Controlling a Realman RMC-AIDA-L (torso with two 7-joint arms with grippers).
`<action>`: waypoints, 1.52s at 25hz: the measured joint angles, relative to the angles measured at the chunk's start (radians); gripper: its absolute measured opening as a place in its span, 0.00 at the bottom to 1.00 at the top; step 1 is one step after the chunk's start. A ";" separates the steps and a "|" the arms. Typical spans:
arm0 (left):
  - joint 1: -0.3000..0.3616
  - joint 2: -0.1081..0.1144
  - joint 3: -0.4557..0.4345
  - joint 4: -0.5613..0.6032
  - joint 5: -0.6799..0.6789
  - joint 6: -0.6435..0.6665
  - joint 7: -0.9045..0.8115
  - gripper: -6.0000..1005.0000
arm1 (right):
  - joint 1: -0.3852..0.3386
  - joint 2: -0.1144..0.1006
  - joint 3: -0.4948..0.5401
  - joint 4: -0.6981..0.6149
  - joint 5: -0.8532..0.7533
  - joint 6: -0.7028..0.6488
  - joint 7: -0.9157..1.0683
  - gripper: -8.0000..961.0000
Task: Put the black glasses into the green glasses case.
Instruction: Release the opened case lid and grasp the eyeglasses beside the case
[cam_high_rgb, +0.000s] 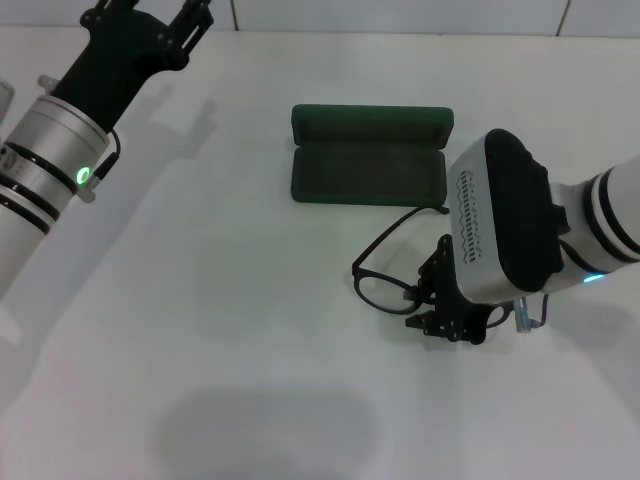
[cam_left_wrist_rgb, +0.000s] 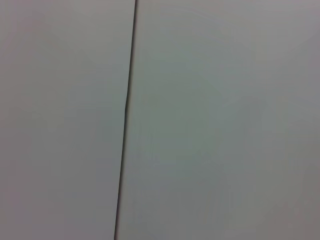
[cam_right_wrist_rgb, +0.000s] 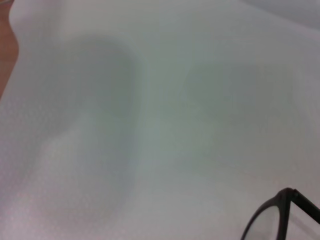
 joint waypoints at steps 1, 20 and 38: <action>0.000 0.000 0.000 0.000 0.000 0.000 0.000 0.70 | 0.000 0.000 0.000 -0.001 -0.001 0.000 0.000 0.29; 0.010 -0.001 0.001 -0.006 0.000 0.007 0.000 0.70 | -0.008 0.000 0.003 -0.037 -0.041 -0.031 0.038 0.26; 0.011 -0.003 0.005 -0.008 0.001 0.009 -0.007 0.70 | -0.010 -0.001 0.031 -0.088 -0.046 -0.116 0.038 0.16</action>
